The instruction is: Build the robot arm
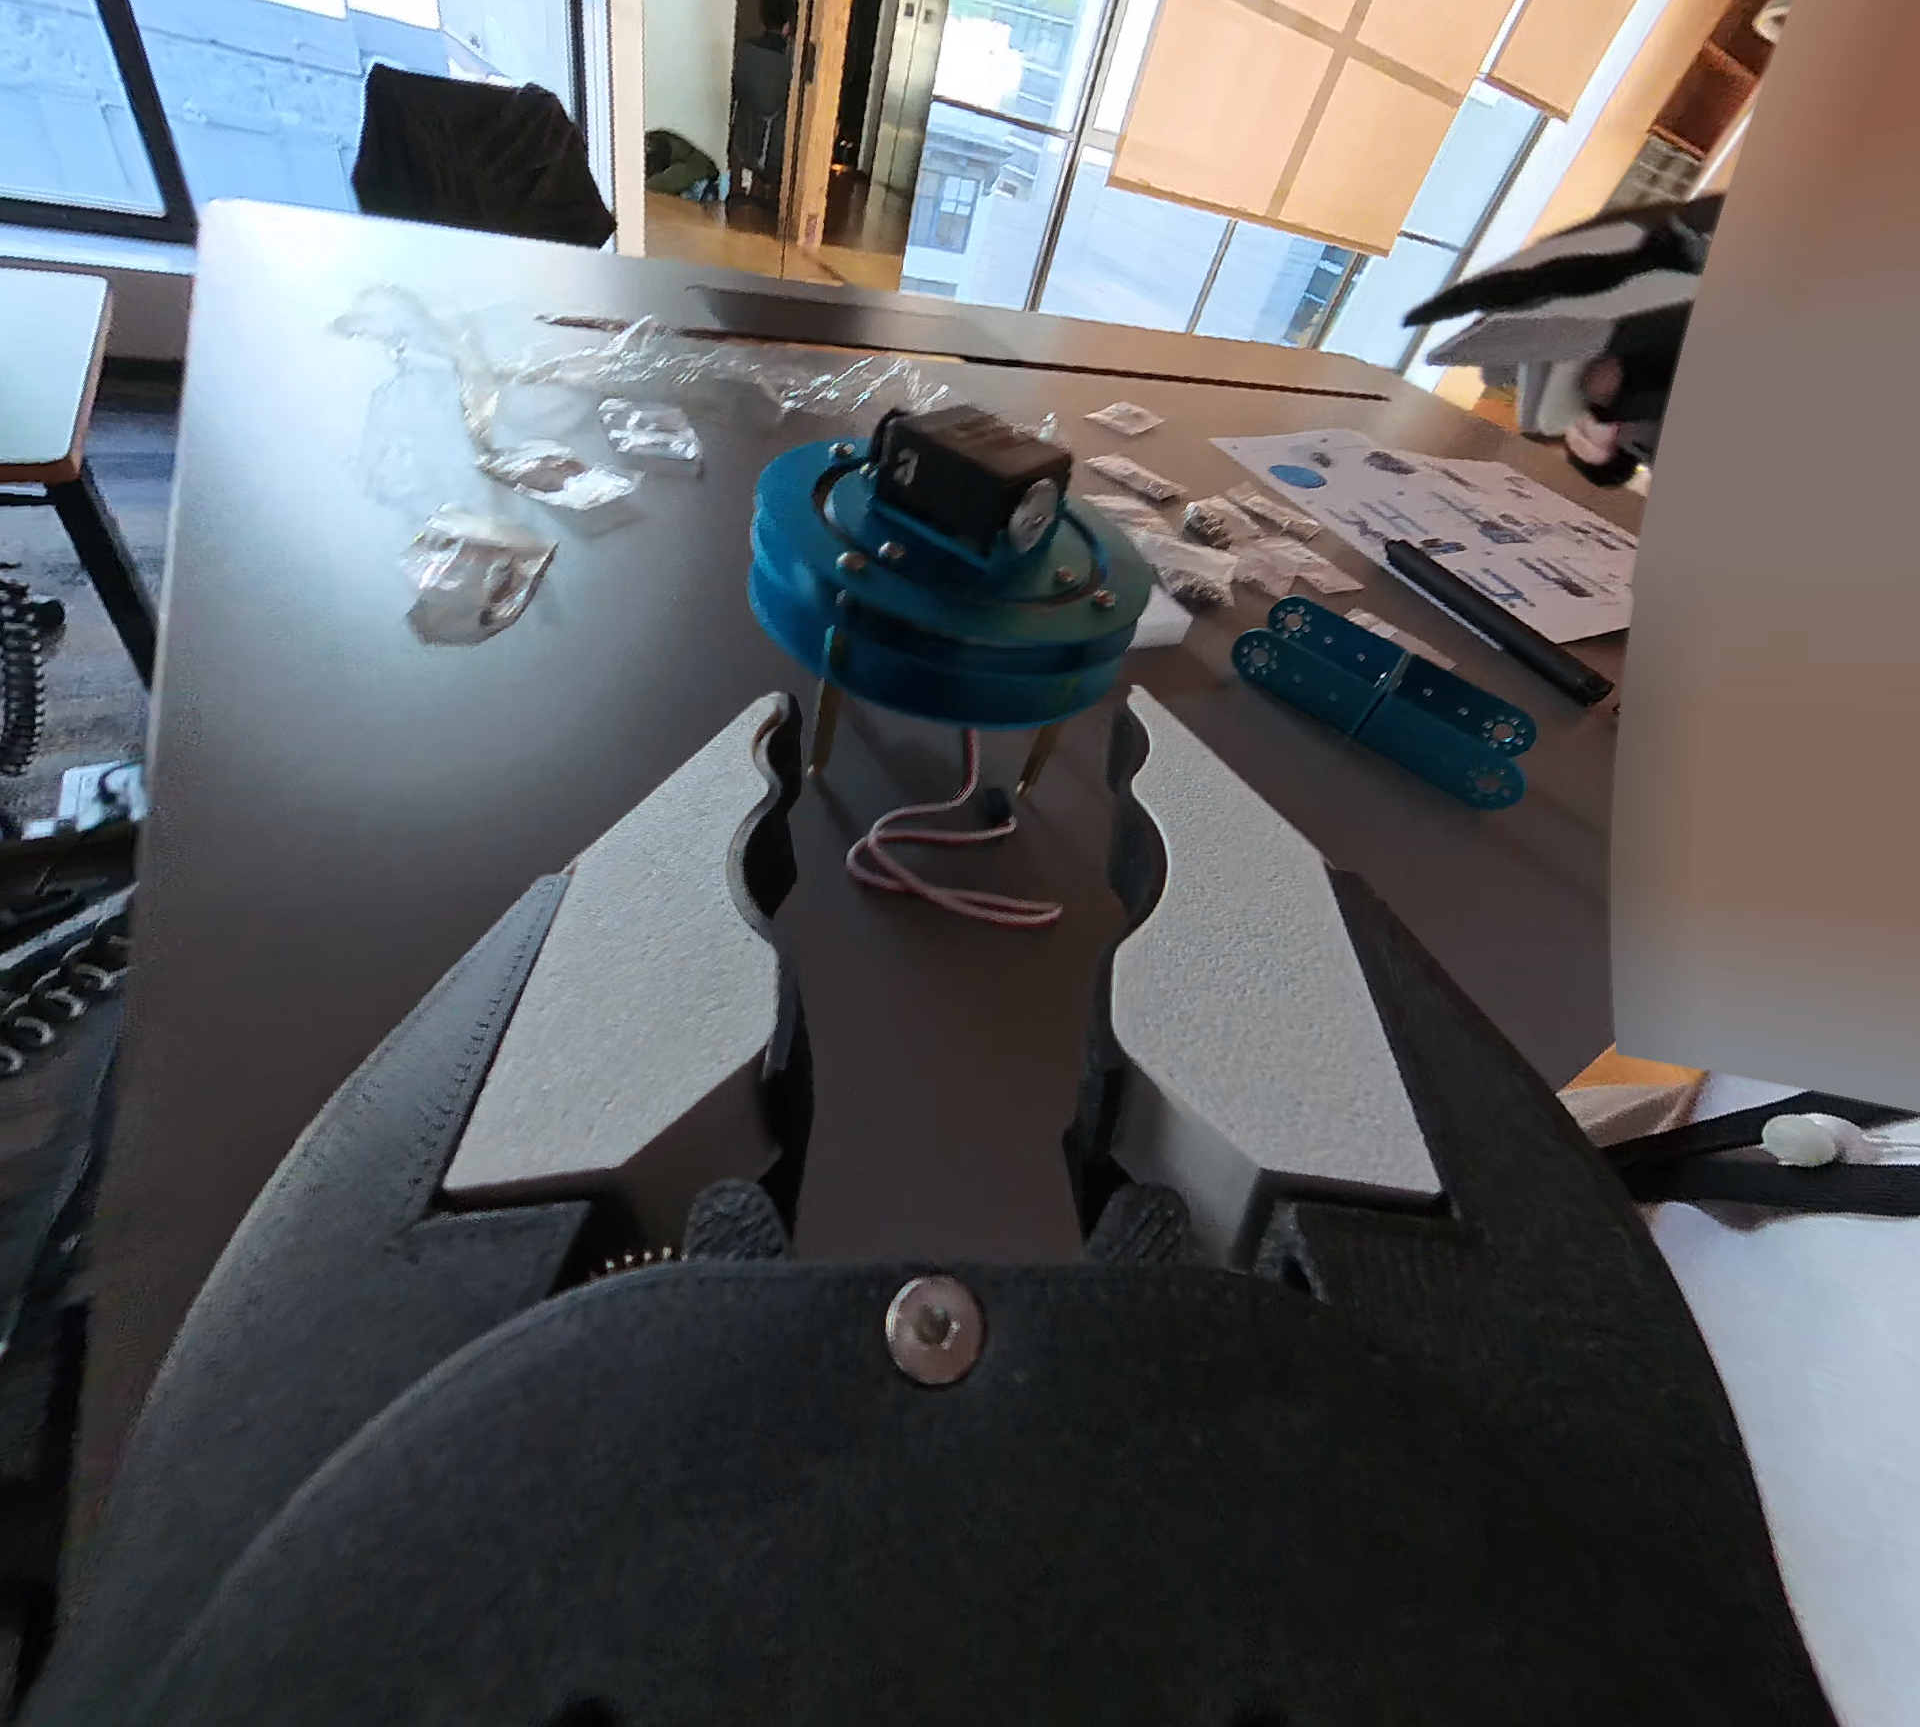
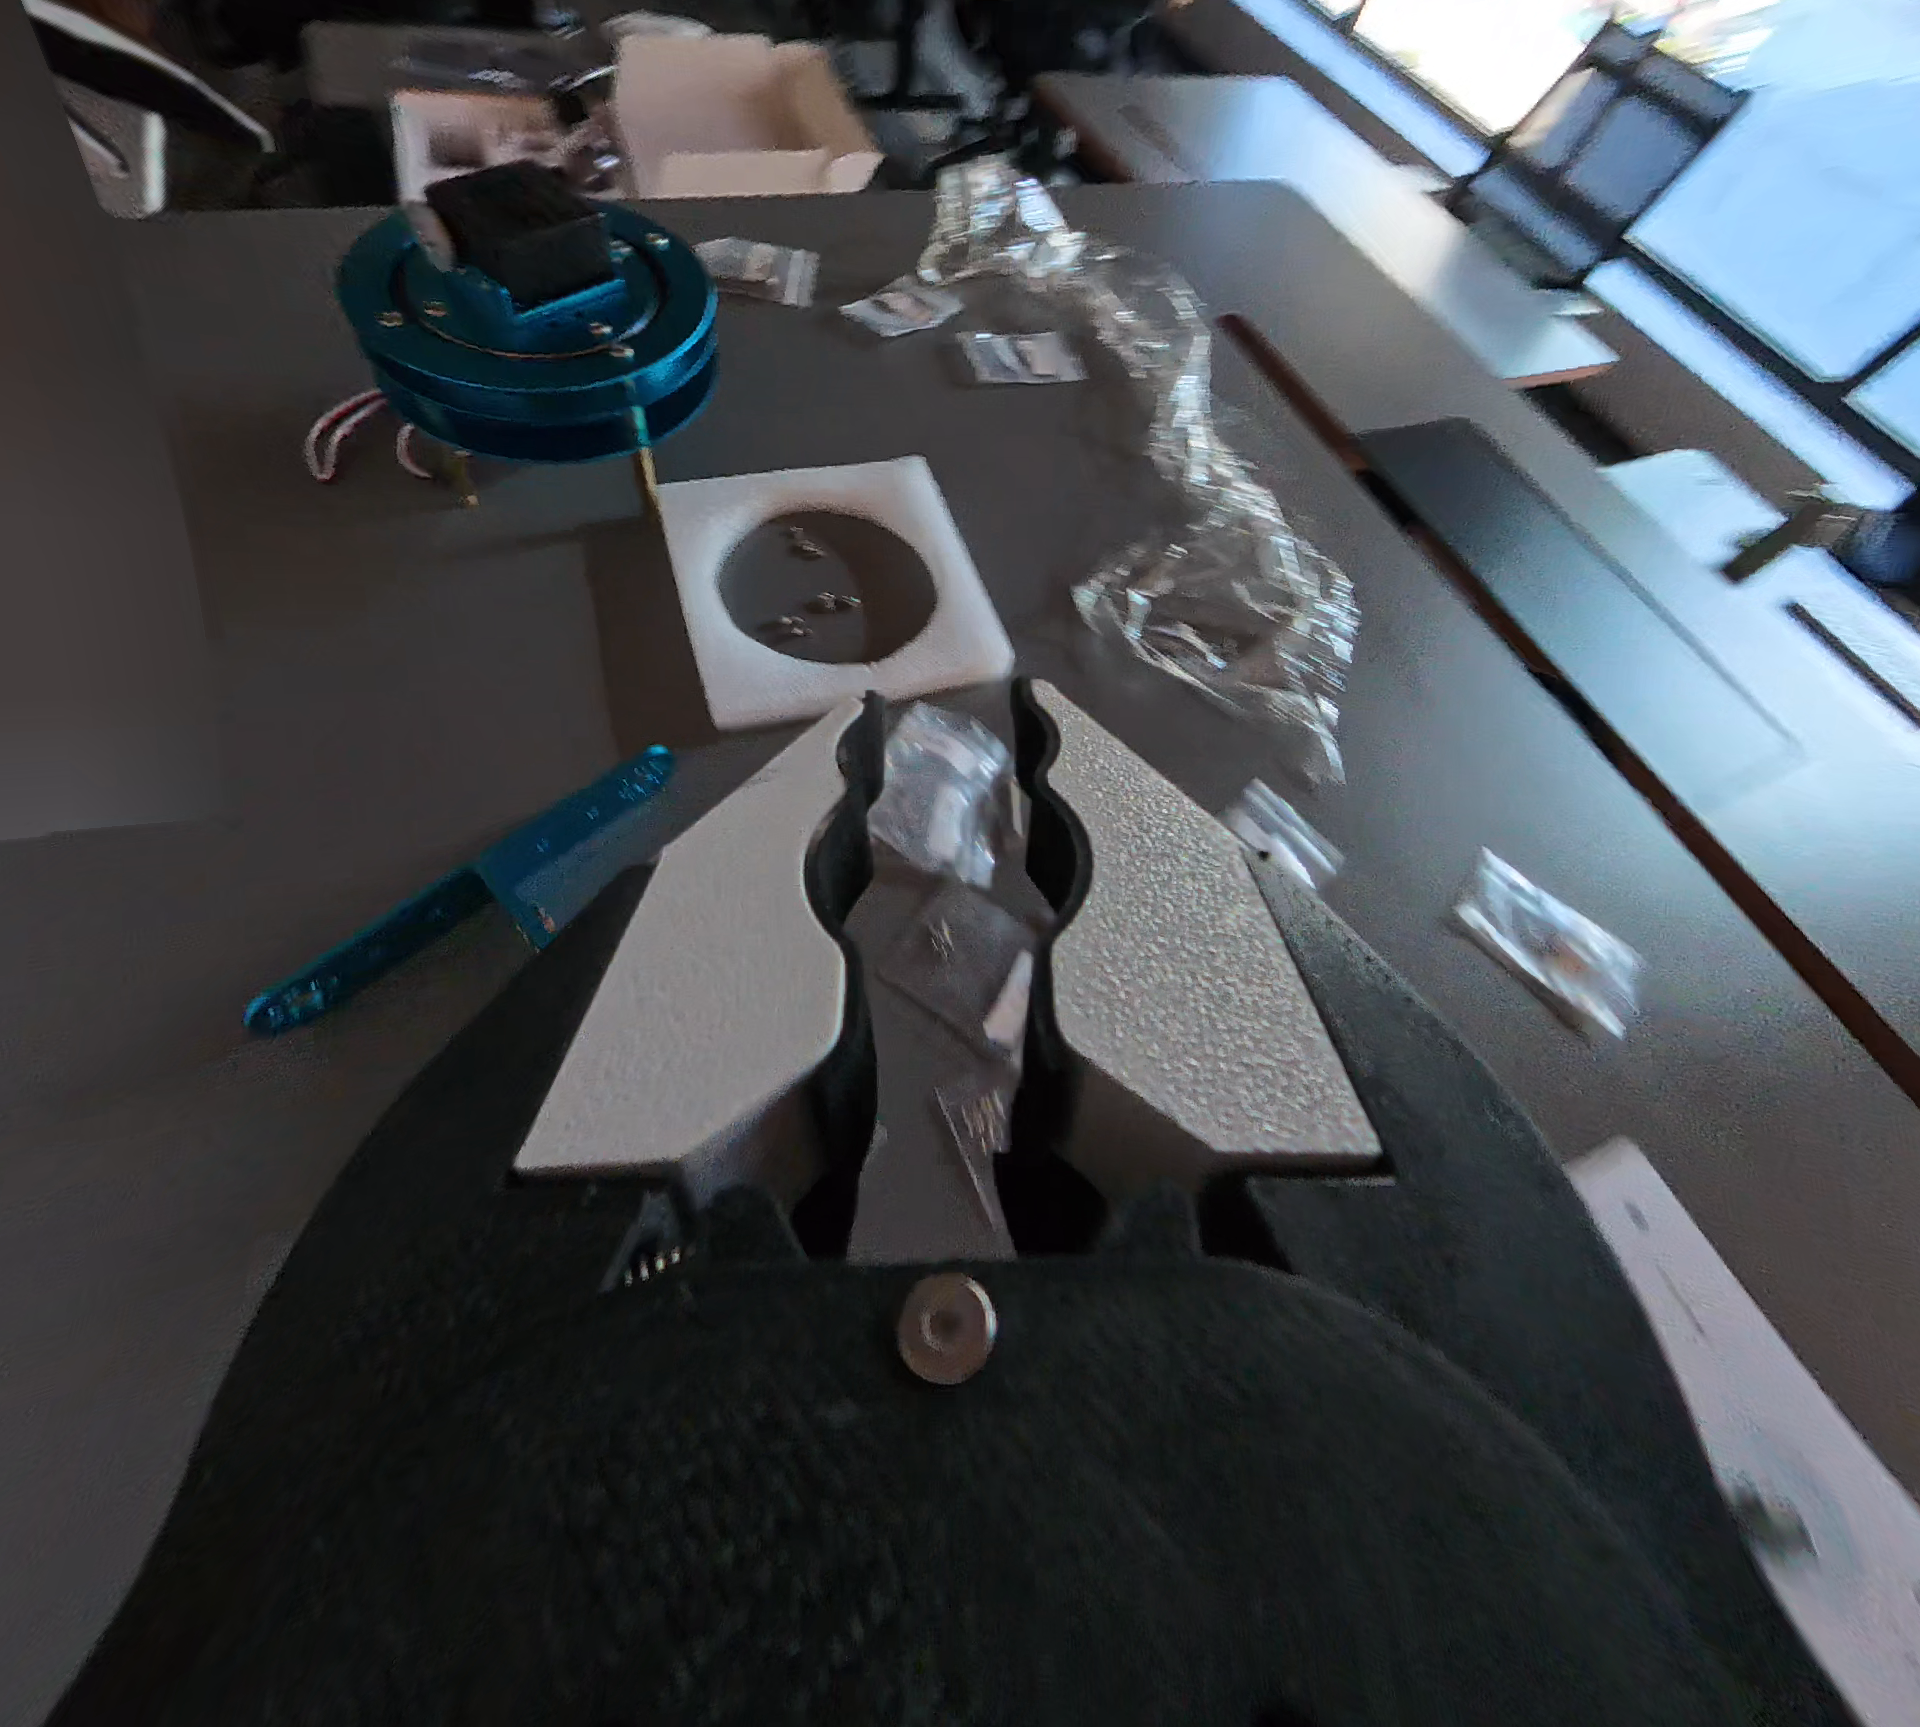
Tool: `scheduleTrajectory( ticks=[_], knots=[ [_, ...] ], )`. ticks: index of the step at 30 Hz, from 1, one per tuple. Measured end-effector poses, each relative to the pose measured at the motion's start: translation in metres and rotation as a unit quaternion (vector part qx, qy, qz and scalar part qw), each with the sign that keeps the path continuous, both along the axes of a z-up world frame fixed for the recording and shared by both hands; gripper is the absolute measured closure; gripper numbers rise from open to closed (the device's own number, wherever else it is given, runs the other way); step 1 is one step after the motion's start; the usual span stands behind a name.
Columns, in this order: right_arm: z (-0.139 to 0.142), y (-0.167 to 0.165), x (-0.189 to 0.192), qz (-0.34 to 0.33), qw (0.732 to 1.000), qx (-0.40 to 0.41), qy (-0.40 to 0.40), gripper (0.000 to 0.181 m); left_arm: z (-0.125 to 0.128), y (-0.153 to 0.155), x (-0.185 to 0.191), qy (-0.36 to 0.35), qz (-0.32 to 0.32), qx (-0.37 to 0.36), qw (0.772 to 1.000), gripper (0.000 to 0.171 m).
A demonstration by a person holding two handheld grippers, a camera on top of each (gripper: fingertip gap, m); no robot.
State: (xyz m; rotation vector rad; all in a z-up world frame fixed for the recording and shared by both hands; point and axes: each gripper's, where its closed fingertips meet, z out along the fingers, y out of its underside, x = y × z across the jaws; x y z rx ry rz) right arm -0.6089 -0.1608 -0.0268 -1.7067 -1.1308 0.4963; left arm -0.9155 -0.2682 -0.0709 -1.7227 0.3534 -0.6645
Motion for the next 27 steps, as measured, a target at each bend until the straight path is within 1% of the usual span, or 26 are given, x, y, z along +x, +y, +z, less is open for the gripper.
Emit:
scheduleTrajectory(
  ticks=[3, 5, 7, 11, 14, 16, 18, 20, 22, 24, 27],
  knots=[
    [0.010, -0.025, 0.077, -0.112, 0.992, 0.059, 0.021, 0.155, 0.013, 0.003, 0.025, 0.000, -0.018, 0.022, 1.000, 0.113],
    [0.008, -0.047, 0.129, -0.174, 0.981, 0.078, 0.028, 0.154, 0.025, 0.003, 0.046, 0.005, -0.028, 0.041, 0.999, 0.113],
    [0.005, -0.072, 0.178, -0.222, 0.970, 0.089, 0.039, 0.154, 0.037, 0.002, 0.069, 0.014, -0.034, 0.059, 0.998, 0.113],
    [-0.003, -0.114, 0.267, -0.295, 0.948, 0.095, 0.068, 0.155, 0.053, -0.003, 0.131, 0.033, -0.052, 0.080, 0.995, 0.114],
    [-0.012, -0.135, 0.319, -0.324, 0.939, 0.088, 0.079, 0.154, 0.053, -0.004, 0.188, 0.037, -0.073, 0.073, 0.994, 0.114],
    [-0.019, -0.145, 0.344, -0.329, 0.937, 0.096, 0.073, 0.153, 0.041, -0.001, 0.228, 0.048, -0.091, 0.051, 0.993, 0.115],
    [-0.031, -0.151, 0.362, -0.324, 0.939, 0.102, 0.048, 0.154, 0.024, 0.005, 0.265, 0.057, -0.105, 0.022, 0.993, 0.114],
    [-0.048, -0.150, 0.380, -0.327, 0.941, 0.088, 0.017, 0.161, 0.013, 0.006, 0.297, 0.049, -0.116, 0.001, 0.992, 0.113],
    [-0.064, -0.143, 0.387, -0.305, 0.950, 0.070, -0.014, 0.160, 0.008, 0.008, 0.322, 0.039, -0.115, -0.011, 0.993, 0.113],
    [-0.071, -0.130, 0.389, -0.280, 0.958, 0.062, -0.031, 0.155, 0.004, 0.008, 0.341, 0.040, -0.104, -0.025, 0.993, 0.111],
    [-0.077, -0.106, 0.389, -0.254, 0.964, 0.054, -0.062, 0.147, -0.001, 0.002, 0.364, 0.070, -0.088, -0.035, 0.993, 0.111]
  ],
)
